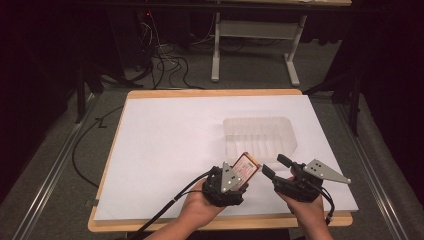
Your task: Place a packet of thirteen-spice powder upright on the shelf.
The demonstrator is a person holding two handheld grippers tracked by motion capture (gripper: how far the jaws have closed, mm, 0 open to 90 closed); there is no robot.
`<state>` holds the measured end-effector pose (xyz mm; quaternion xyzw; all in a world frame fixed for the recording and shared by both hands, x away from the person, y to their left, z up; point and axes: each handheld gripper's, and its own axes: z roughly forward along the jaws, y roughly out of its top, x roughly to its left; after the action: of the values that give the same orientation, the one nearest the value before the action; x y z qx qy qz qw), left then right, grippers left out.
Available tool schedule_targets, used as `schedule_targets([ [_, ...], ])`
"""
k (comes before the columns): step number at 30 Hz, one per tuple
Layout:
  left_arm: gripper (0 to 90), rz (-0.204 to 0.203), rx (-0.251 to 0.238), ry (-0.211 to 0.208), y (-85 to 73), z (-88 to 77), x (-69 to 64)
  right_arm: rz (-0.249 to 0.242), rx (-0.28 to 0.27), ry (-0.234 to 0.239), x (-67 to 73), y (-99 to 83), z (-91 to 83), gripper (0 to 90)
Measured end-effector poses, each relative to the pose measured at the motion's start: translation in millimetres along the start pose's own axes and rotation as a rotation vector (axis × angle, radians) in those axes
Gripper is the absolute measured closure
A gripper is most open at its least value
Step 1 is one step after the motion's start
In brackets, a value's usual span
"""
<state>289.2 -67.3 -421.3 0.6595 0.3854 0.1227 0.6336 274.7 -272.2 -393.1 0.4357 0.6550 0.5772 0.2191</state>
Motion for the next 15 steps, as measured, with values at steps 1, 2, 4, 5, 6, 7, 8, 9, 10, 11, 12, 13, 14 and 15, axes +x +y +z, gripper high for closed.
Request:
schedule_targets([
  [1,32.2,0.000,-0.005,-0.002,0.1,1.4,-1.5,0.000,-0.001,0.003,0.3,0.1,0.1,28.7],
  [2,32.2,-0.001,-0.006,-0.004,0.1,2.9,-2.8,0.004,0.000,0.009,0.9,0.1,0.5,28.6],
  [4,32.2,-0.003,-0.007,-0.005,-0.2,5.1,-4.3,0.014,0.001,0.015,1.7,0.0,1.2,28.7],
  [5,32.2,-0.002,-0.006,-0.004,-0.7,6.9,-5.6,0.025,0.008,0.035,2.9,-1.2,3.4,28.8],
  [6,32.2,0.000,-0.005,-0.005,-2.0,9.9,-7.9,0.027,0.012,0.040,3.8,-1.9,4.4,29.0],
  [7,32.2,0.000,-0.005,-0.005,-2.0,9.9,-7.9,0.023,0.017,0.043,4.3,-2.6,5.3,29.3],
  [8,32.2,-0.004,-0.008,-0.009,-3.9,13.7,-10.6,0.026,0.023,0.048,5.1,-3.7,6.6,29.7],
  [9,32.2,-0.004,-0.008,-0.009,-3.9,13.7,-10.6,0.026,0.023,0.048,5.1,-3.7,6.6,29.7],
  [10,32.2,0.005,-0.002,-0.009,-4.8,15.0,-11.3,0.037,0.035,0.056,5.3,-6.1,9.3,31.0],
  [11,32.2,0.006,-0.003,-0.011,-5.7,16.8,-12.5,0.037,0.035,0.056,5.3,-6.1,9.3,31.0],
  [12,32.2,0.002,-0.001,-0.014,-6.0,17.9,-13.6,0.046,0.042,0.063,4.7,-7.7,10.7,32.5],
  [13,32.1,0.001,-0.001,-0.016,-6.2,18.3,-14.2,0.066,0.060,0.068,3.5,-10.2,13.3,35.9],
  [14,32.1,-0.002,-0.007,-0.016,-6.4,18.6,-15.0,0.066,0.060,0.068,3.5,-10.2,13.3,35.9],
  [15,32.1,0.001,-0.009,-0.019,-6.9,19.0,-16.1,0.084,0.076,0.084,2.1,-12.7,16.0,38.8],
])
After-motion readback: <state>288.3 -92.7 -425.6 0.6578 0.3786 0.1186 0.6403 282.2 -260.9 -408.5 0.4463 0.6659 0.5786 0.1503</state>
